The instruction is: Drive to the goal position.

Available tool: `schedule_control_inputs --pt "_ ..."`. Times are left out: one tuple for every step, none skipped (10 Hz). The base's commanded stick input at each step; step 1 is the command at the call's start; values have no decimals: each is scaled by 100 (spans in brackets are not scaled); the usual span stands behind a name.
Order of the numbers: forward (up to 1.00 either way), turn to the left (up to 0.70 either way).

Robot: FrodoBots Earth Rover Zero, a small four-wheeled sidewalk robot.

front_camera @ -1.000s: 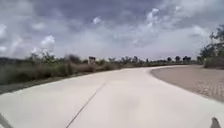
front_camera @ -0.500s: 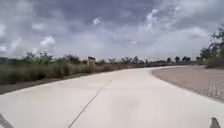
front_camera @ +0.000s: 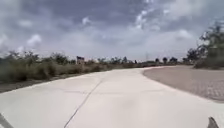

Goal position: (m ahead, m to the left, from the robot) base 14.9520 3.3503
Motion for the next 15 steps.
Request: schedule_control_inputs --pt "70 0" --pt "70 0" --pt "70 0" --pt "70 0" --pt "70 0" --pt "70 0" --pt "70 0" --pt "70 0" --pt "70 0" --pt "70 0" --pt "70 0" --pt "70 0" --pt "70 0" --pt "70 0" --pt "70 0"
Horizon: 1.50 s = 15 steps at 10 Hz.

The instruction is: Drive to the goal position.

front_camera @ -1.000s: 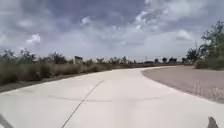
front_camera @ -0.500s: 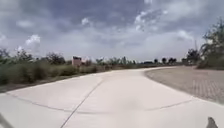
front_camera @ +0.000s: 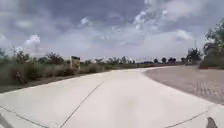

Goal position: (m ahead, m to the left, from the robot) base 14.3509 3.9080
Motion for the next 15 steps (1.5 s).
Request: schedule_control_inputs --pt "70 0" --pt "70 0" --pt "70 0" --pt "70 0" --pt "70 0" --pt "70 0" --pt "70 0" --pt "70 0" --pt "70 0" --pt "70 0" --pt "70 0" --pt "70 0" --pt "70 0" --pt "70 0" --pt "70 0"
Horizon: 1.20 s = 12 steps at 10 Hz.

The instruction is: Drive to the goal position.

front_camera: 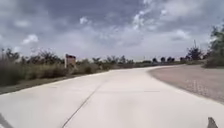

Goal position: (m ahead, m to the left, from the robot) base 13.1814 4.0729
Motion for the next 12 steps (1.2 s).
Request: schedule_control_inputs --pt "70 0" --pt "70 0" --pt "70 0" --pt "70 0" --pt "70 0" --pt "70 0" --pt "70 0" --pt "70 0" --pt "70 0" --pt "70 0" --pt "70 0" --pt "70 0"
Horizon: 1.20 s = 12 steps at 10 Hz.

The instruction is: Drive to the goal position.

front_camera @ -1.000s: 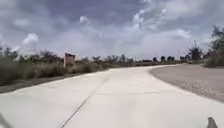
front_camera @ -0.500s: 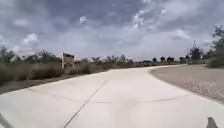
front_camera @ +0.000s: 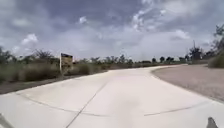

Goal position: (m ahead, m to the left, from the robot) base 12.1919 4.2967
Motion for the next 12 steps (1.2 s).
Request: schedule_control_inputs --pt "70 0" --pt "70 0" --pt "70 0" --pt "70 0" --pt "70 0" --pt "70 0" --pt "70 0" --pt "70 0" --pt "70 0" --pt "70 0" --pt "70 0" --pt "70 0"
